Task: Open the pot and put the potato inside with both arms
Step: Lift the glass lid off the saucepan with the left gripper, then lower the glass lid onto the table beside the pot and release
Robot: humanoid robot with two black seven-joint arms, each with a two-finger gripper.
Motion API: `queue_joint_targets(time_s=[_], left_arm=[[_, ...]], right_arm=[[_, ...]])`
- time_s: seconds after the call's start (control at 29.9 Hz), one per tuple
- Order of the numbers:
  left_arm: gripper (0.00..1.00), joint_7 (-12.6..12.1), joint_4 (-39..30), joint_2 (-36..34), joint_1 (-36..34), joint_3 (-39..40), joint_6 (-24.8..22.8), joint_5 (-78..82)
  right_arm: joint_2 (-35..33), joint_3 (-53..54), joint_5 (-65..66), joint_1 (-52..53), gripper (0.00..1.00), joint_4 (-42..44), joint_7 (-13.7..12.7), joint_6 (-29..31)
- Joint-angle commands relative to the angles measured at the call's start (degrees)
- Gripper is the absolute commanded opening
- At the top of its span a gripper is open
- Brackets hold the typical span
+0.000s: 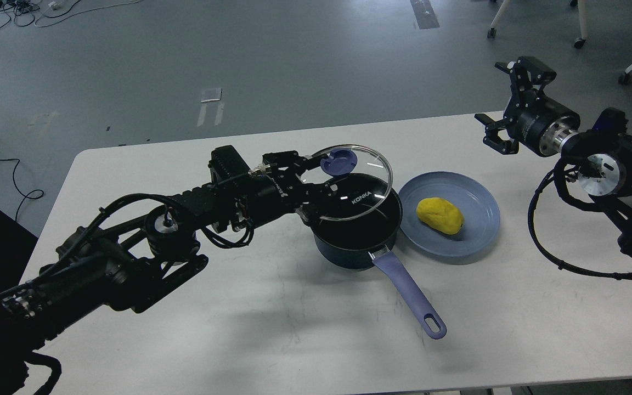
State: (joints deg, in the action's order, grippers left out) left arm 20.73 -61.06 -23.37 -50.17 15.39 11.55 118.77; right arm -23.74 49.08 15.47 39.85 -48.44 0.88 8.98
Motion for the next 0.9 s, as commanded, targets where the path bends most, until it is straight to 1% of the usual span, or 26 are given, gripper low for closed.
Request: queue_joint_targets(time_s=[0.0,0.03,0.17,0.23,0.27,0.37,0.4,0.5,0.67,0.84,0.87], left_arm=[[0.42,0.45,-0.9,-4.65,-0.37,-0.09,2.6,-0.29],[0.42,0.8,-0.9,-6.4,-0.37,-0.18,3.65,-0.38],[0.42,4.05,-0.81,-11.59,0.25,-0.45,5.41,-1.08],[0.42,6.15,-0.72,-15.1,0.95,-1.15,6.82,-3.18],[0.42,6.42,-0.72,-15.82,1.21,-1.5,7.26,-3.8],[0.42,6.78,-0.72,-18.46,3.49,-4.04,9.63,-4.77],[0.42,7.13,-0.55,-19.16,4.63,-5.27,11.12,-4.86],[0.42,7.22,0.33,-19.25,7.36,-7.21,14.37,-4.95],[0.42,7.22,2.26,-18.55,10.26,-7.3,16.13,-5.04],[0.42,7.22,7.09,-16.36,12.2,-7.39,16.45,-5.13],[0.43,7.27,9.1,-14.96,12.29,-7.56,16.45,-5.13]], right_arm=[[-0.08,-0.3,0.0,0.66,1.0,0.1,0.0,-0.01],[-0.25,-0.3,0.0,0.75,1.0,0.1,0.0,-0.01],[-0.43,-0.56,0.09,0.75,1.0,0.19,0.0,-0.01],[-0.43,-1.44,0.09,0.93,1.0,0.19,-0.09,-0.01],[-0.43,-1.7,0.09,0.93,1.0,0.19,0.0,-0.01],[-0.43,-2.15,0.09,1.02,1.0,0.1,0.0,-0.01],[-0.43,-2.23,0.09,1.02,1.0,0.19,0.0,-0.01],[-0.43,-2.32,0.09,1.02,1.0,0.19,0.0,-0.01],[-0.43,-2.32,0.09,1.02,1.0,0.19,0.0,-0.1],[-0.52,-2.32,0.09,0.93,1.0,0.19,0.0,-0.1],[-0.52,-2.32,0.09,0.84,1.0,0.19,0.0,-0.1]])
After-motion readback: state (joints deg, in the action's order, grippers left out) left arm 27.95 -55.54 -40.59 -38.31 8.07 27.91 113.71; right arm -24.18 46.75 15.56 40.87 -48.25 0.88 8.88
